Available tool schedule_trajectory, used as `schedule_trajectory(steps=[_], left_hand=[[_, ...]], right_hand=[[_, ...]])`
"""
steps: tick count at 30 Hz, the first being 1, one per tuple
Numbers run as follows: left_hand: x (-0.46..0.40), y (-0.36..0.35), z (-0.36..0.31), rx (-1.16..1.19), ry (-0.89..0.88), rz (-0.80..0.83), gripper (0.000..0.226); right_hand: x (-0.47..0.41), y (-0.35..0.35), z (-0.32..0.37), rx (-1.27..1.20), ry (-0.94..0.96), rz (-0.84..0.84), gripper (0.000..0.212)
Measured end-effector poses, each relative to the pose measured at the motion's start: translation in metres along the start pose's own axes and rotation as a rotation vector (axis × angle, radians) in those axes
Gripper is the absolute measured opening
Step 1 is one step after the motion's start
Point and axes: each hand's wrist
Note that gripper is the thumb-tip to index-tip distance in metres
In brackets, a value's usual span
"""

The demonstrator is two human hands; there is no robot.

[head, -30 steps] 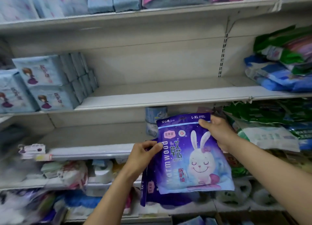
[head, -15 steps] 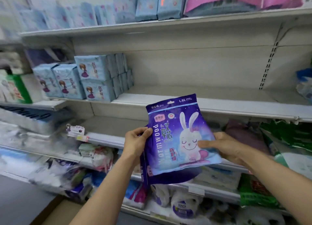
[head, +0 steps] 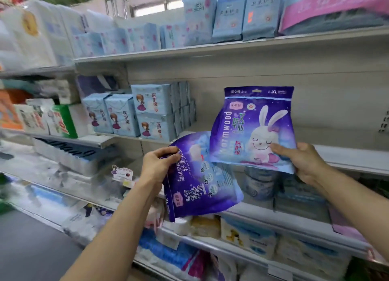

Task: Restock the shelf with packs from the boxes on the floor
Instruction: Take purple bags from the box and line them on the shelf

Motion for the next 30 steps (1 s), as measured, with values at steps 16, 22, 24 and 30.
schedule_trajectory(steps=[16, 22, 24, 30], left_hand=[[-0.133, 0.040, -0.015, 0.030, 0.149, 0.150, 0.013], [-0.161, 0.025, -0.003, 0.044, 0.206, 0.229, 0.015], [-0.167, 0.017, 0.000, 0.041, 0.218, 0.247, 0.016], [-0.188, -0.019, 0.012, -0.007, 0.288, 0.300, 0.016]], right_hand=[[-0.110, -0.096, 0.014, 0.054, 0.104, -0.403, 0.038], [-0.127, -0.103, 0.002, 0.179, 0.089, -0.502, 0.037], [-0.133, -0.102, 0.001, 0.205, 0.088, -0.492, 0.038], [-0.178, -0.091, -0.011, 0.309, 0.044, -0.415, 0.034]])
Point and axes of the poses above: each hand's wrist, its own x-axis away from the middle knuckle, its own y-axis out of the back of the hand, z = x × y, and after that the axes turned 15 degrees about x, right-handed
